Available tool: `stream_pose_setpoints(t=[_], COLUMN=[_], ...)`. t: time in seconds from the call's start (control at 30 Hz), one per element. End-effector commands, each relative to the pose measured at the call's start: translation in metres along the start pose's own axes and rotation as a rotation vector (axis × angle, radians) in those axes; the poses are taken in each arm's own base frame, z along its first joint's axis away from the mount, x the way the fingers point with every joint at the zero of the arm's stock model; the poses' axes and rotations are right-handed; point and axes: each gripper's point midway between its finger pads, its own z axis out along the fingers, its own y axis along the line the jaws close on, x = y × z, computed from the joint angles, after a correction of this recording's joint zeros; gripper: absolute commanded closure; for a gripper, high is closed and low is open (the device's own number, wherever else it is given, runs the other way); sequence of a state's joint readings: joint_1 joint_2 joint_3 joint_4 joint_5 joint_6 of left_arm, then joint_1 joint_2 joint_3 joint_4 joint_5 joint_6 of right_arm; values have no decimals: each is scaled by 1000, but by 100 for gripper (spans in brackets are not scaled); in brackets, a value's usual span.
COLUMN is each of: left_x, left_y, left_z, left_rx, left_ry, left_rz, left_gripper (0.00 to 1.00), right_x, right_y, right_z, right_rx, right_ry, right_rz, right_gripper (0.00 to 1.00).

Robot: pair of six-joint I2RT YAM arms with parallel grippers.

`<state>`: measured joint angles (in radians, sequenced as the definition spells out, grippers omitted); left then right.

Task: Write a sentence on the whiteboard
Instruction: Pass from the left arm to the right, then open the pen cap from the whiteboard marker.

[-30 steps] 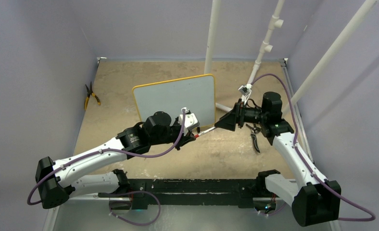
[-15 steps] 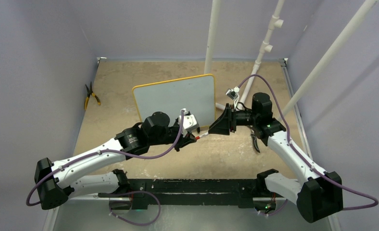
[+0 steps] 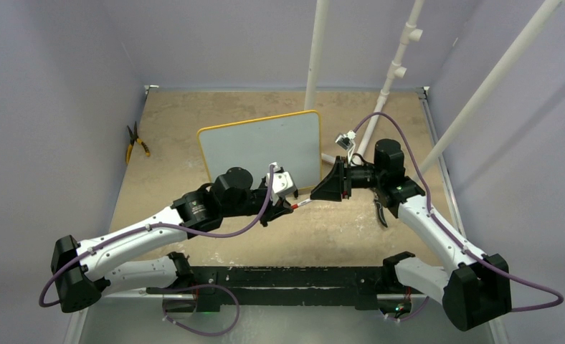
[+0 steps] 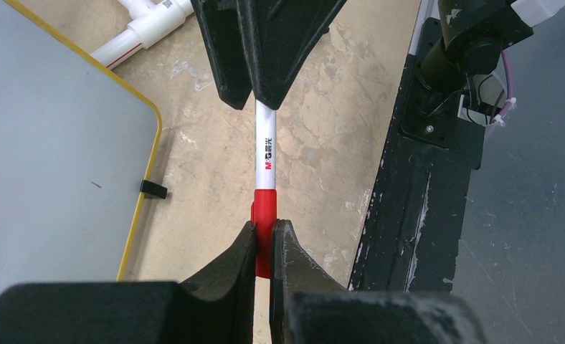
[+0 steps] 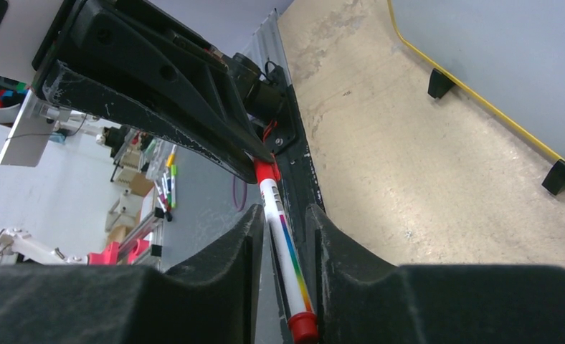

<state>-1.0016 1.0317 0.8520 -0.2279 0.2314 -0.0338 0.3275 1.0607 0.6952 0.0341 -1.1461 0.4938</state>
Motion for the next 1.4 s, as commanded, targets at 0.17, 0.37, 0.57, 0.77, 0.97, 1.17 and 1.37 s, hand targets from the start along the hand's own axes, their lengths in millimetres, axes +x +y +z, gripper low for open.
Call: stream_pose_setpoints(t=[0.17, 0.37, 0.57, 0.77, 0.97, 1.17, 1.37], left_x=[-16, -12, -1, 6, 16, 28, 42], left_y=[2, 2, 1, -1, 1, 20, 33], left_z=[-2, 2, 8, 15, 17, 8, -6], left_rx=[-12, -3, 14, 35, 35, -62, -132], left_ry=[-70, -51, -3, 29, 65, 89, 112], left_rz=[-12, -14, -8, 0, 9, 105, 187], left_gripper=[100, 68, 47, 61, 100, 100, 100], right_x=[3, 0, -2, -4, -11, -18, -35], right_y=[4, 5, 10, 19, 27, 39, 36], right_z=[2, 3, 2, 1, -1, -6, -14], right_rx=[-31, -30, -43, -58, -47, -26, 68], right_ry=[12, 7, 7, 11, -1, -14, -51], right_rz=[-33, -46, -61, -88, -120, -118, -141], right_gripper=[84, 100, 100, 100, 100, 100, 100])
